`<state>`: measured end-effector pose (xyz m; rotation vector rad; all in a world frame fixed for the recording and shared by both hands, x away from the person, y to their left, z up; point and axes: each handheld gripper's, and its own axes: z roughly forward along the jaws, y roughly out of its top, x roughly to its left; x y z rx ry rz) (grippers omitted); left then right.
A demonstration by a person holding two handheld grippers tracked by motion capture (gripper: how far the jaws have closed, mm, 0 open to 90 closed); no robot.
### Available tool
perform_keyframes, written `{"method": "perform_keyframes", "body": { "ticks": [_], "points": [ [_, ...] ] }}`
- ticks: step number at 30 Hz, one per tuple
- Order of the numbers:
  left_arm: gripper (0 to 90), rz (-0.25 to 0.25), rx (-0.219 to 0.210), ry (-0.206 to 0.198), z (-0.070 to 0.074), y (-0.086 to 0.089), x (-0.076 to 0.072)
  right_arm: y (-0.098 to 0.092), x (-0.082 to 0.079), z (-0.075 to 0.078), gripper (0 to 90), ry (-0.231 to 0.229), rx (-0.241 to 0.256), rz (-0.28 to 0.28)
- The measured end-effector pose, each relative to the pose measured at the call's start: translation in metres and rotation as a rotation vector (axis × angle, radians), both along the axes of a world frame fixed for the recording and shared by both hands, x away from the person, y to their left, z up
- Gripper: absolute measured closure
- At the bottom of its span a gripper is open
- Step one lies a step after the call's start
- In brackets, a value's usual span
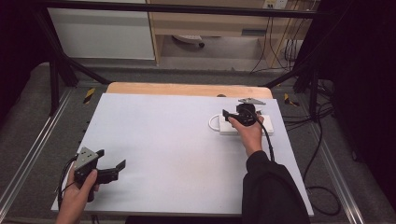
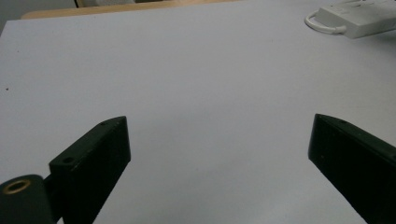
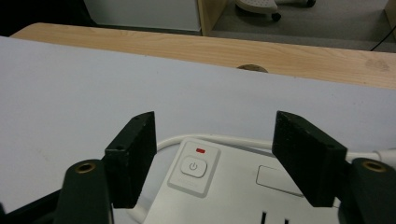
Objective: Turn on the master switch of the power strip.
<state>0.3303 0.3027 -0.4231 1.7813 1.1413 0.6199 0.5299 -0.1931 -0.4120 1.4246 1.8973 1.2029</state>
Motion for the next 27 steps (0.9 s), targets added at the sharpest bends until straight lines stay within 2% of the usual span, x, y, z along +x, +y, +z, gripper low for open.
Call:
{"method": "perform_keyframes", "body": {
  "ticks": [3,6,8,12,21,27],
  "points": [
    [5.8,0.003,-0.001,-0.003,0.0,0.0,0.0,-0.003,0.0,0.002,25.0,0.013,0.019,-0.007],
    [5.8,0.001,0.002,-0.003,0.0,0.0,0.0,-0.004,-0.002,0.005,20.3,0.019,0.018,0.006],
    [5.8,0.0,0.003,-0.003,0.0,0.0,0.0,-0.006,-0.004,0.007,16.7,0.029,0.043,0.008],
    [5.8,-0.002,0.0,-0.006,0.0,0.0,0.0,-0.007,-0.007,0.011,10.7,0.024,0.046,0.025],
    [5.8,-0.006,-0.002,-0.016,0.001,-0.001,-0.001,-0.011,-0.017,0.021,8.8,0.012,0.025,0.06],
    [5.8,-0.013,-0.004,-0.007,0.0,-0.002,0.0,-0.015,-0.026,0.022,8.3,-0.007,0.042,0.059]
  ]
}}
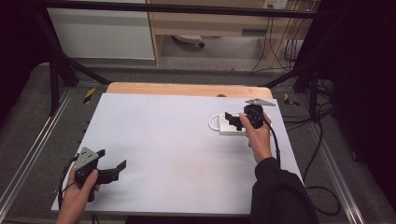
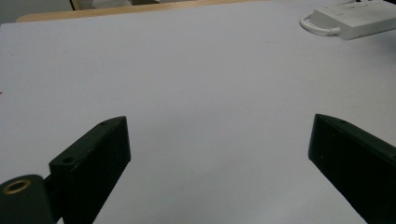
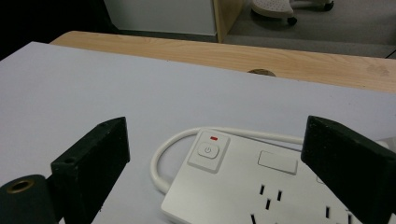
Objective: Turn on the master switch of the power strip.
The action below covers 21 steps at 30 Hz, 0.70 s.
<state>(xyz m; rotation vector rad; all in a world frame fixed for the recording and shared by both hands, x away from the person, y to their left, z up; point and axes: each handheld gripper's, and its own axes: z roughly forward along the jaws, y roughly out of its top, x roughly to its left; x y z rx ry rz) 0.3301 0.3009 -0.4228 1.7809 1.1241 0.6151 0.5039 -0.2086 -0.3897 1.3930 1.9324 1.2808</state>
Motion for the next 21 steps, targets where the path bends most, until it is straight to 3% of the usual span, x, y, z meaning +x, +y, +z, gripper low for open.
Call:
{"method": "perform_keyframes", "body": {
  "ticks": [9,21],
  "points": [
    [5.8,-0.002,0.0,-0.003,0.0,0.0,0.0,-0.007,-0.009,0.002,7.9,-0.012,0.019,0.0],
    [5.8,-0.001,-0.016,-0.011,0.002,0.0,0.0,-0.012,-0.037,0.018,7.7,-0.063,0.031,0.063]
  ]
}}
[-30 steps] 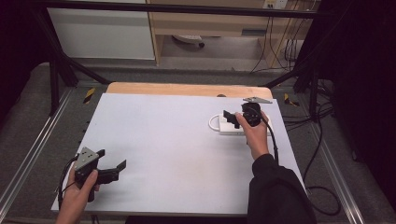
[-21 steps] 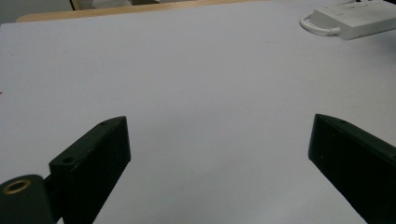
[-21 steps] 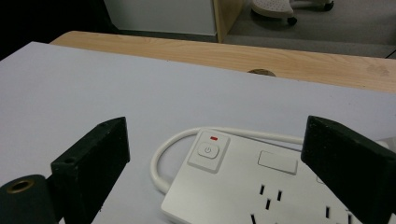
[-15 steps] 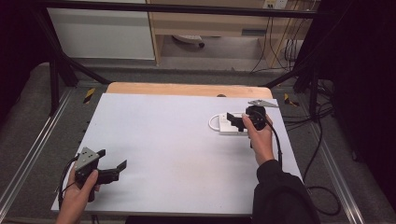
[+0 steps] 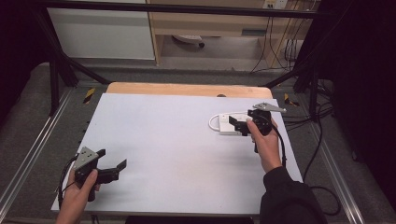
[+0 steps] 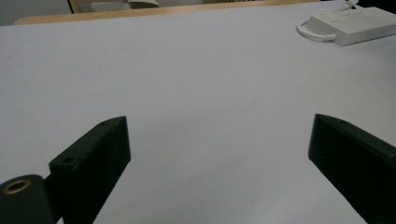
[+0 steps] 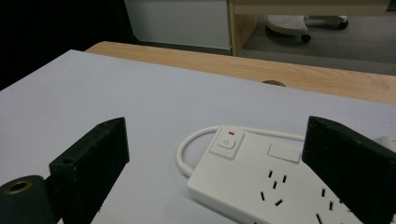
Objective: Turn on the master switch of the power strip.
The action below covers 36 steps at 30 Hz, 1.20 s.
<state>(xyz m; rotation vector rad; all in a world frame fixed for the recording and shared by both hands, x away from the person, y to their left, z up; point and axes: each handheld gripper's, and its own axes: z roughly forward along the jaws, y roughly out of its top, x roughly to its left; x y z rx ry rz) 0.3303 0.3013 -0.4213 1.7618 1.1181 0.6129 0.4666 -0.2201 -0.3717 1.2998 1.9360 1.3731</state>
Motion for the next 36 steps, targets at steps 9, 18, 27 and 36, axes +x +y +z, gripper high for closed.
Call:
{"method": "perform_keyframes", "body": {
  "ticks": [9,18,27,36],
  "points": [
    [5.8,0.006,0.01,0.007,-0.001,-0.001,-0.001,0.0,-0.034,-0.004,6.5,-0.014,-0.043,0.037],
    [5.8,0.011,0.001,0.009,0.0,0.001,-0.002,-0.02,-0.074,-0.01,5.5,-0.048,-0.029,0.045],
    [5.8,0.013,-0.004,0.007,0.0,0.0,-0.002,-0.044,-0.109,-0.028,5.4,-0.056,-0.006,0.027],
    [5.8,0.014,-0.001,0.004,0.0,0.0,-0.002,-0.053,-0.123,-0.051,4.6,-0.027,-0.043,0.001]
  ]
}}
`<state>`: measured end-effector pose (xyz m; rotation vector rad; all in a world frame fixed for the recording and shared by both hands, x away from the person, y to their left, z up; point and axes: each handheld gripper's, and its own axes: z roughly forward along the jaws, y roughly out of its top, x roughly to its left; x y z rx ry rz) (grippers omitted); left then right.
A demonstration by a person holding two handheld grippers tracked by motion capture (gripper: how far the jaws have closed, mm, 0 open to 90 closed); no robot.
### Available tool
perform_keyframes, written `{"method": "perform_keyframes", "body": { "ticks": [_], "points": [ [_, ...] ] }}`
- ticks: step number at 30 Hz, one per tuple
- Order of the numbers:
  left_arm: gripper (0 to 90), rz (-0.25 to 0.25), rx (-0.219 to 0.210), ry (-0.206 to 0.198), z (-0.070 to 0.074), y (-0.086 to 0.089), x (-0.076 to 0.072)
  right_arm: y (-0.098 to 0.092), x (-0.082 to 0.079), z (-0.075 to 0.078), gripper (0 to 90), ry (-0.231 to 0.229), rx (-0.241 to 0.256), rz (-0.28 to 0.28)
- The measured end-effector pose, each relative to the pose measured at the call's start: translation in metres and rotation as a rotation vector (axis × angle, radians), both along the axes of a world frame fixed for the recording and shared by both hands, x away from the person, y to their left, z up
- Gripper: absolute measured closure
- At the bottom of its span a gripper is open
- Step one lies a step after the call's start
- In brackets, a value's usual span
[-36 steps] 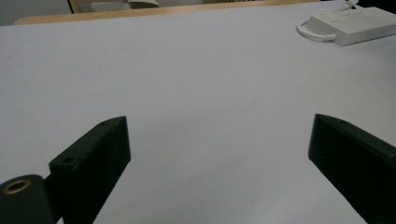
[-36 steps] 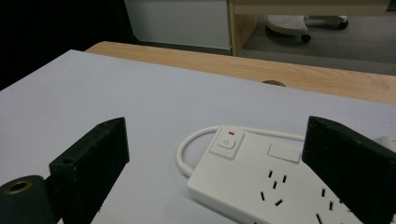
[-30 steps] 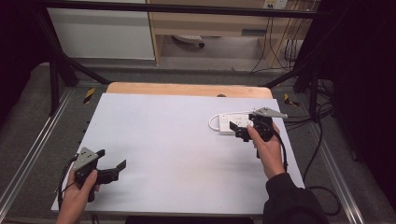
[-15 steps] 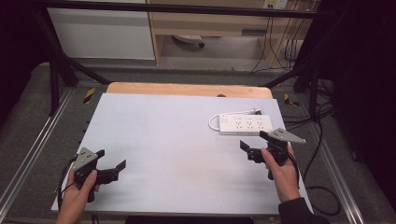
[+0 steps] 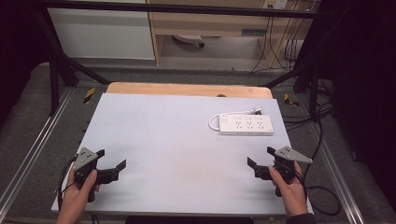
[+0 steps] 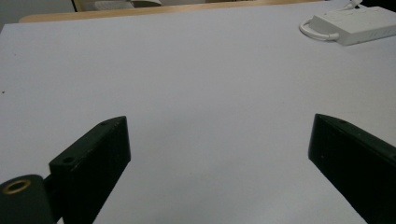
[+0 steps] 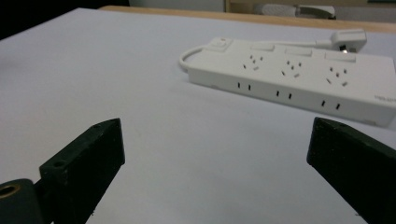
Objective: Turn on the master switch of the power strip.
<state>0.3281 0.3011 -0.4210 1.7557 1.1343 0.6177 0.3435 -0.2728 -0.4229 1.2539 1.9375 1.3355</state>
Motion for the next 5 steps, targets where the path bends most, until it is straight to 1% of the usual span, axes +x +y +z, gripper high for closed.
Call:
{"method": "perform_keyframes", "body": {
  "ticks": [4,5],
  "points": [
    [5.8,-0.002,-0.001,0.004,0.0,0.0,0.0,-0.005,0.001,-0.011,4.6,0.059,-0.032,-0.042],
    [5.8,-0.003,-0.001,0.004,0.0,0.0,0.0,-0.005,0.002,-0.014,4.9,0.084,-0.049,-0.058]
  ]
}}
